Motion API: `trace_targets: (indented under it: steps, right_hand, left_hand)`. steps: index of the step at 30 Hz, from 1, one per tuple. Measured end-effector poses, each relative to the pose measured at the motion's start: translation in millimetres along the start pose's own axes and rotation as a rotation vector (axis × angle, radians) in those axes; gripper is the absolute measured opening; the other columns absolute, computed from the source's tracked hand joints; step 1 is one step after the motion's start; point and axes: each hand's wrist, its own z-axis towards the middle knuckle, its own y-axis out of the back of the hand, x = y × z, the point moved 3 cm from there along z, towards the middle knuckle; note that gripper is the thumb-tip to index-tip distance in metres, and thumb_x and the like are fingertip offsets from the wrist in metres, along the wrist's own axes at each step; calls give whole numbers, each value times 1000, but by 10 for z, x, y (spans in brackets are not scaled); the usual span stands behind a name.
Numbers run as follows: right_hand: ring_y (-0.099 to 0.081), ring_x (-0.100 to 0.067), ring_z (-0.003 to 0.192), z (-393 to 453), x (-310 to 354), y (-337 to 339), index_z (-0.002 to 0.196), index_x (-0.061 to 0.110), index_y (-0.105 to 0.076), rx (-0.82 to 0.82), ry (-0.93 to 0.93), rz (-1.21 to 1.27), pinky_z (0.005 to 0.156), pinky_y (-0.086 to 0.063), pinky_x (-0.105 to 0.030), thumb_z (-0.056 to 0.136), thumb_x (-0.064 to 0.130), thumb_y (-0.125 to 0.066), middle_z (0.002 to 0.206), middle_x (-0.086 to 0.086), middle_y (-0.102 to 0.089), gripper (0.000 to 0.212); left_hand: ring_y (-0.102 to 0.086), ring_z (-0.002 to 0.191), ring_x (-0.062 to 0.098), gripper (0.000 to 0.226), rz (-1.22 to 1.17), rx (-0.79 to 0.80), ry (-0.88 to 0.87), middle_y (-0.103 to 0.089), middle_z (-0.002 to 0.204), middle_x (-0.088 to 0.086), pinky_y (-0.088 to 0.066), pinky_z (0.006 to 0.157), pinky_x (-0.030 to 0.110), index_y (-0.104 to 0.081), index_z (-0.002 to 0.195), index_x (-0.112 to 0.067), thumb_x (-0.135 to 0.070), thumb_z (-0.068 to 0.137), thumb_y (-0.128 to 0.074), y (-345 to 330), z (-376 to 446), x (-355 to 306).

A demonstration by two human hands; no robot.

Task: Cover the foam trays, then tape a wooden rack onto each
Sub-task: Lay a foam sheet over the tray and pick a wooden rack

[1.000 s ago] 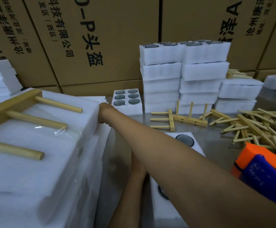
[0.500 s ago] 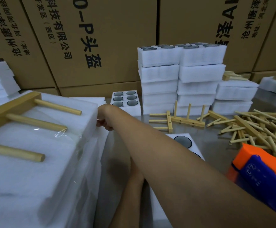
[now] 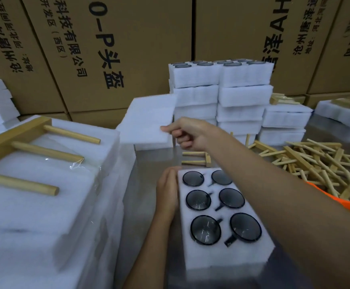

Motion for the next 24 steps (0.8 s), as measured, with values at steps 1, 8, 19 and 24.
trace_targets:
  steps: [1,8,19,24]
  right_hand:
    - [-13,-6,40,-149,-25,165,79,22,-48,5,-15,-24,36,-8,-17,92,18,-66,49,9,-32,22]
    - [-27,-6,41,-1335,-578,844,53,21,-60,152,-293,-554,38,-20,-16,94,32,-64,51,6,-45,43]
    - [-52,-7,51,-1688,-620,901,87,20,-73,174,-564,-1150,44,-40,-16,90,51,-63,76,3,-76,32]
    - [-59,-17,66,-1048,-522,1105,96,14,-65,-327,-197,-984,52,-47,-22,93,28,-55,89,-5,-73,18]
  left_hand:
    - [-69,84,17,26,-69,-16,34,-76,87,0,-53,79,35,-72,88,-15,-26,97,-49,-13,42,38]
    - [-61,70,12,33,-435,-111,95,-68,75,-2,-46,64,30,-61,91,-14,-31,106,-37,115,73,18]
    - [-68,108,25,30,-2,135,35,-72,116,9,-53,95,41,-69,123,-18,-13,94,-63,-40,-250,-90]
    - [-73,89,10,24,-41,97,30,-77,101,-2,-57,72,23,-72,115,-22,-17,92,-69,-18,-175,-29]
